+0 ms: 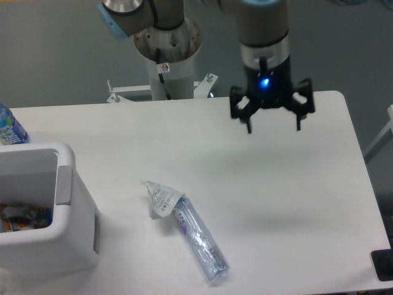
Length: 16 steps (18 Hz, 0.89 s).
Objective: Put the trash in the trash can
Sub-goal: 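Move the gripper down toward the crumpled clear plastic wrapper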
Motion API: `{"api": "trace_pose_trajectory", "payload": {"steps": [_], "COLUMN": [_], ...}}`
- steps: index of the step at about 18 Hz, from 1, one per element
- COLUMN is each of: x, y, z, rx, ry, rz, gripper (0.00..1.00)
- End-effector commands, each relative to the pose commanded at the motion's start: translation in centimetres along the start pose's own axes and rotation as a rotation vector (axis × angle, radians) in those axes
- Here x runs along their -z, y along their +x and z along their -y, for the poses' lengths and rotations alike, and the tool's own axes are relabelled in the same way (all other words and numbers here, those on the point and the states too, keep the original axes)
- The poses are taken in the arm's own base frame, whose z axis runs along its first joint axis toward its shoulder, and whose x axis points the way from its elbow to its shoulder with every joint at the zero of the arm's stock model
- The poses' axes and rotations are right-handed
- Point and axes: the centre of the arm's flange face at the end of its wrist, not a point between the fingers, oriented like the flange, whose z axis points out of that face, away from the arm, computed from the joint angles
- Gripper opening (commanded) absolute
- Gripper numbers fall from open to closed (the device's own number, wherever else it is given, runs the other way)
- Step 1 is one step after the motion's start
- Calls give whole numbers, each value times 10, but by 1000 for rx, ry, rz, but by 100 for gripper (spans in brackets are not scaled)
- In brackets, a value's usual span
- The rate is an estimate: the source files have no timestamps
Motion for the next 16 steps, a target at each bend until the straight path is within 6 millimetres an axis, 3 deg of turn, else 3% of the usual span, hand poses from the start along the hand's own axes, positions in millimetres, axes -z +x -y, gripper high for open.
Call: {"api": "trace_pose_trajectory", "payload": {"steps": [5, 8, 10, 12, 15, 16], "x": [-45, -83, -98, -116, -139, -147], "y": [19, 39, 53, 74, 119, 124], "z": [7, 10, 5, -11, -15, -15], "rx": [190, 208, 212, 188, 139, 151], "ry": [-52, -119, -151, -195, -242, -256], "rz": [-83, -103, -109, -124, -147, -147], "gripper": [100, 100, 100, 100, 100, 100]}}
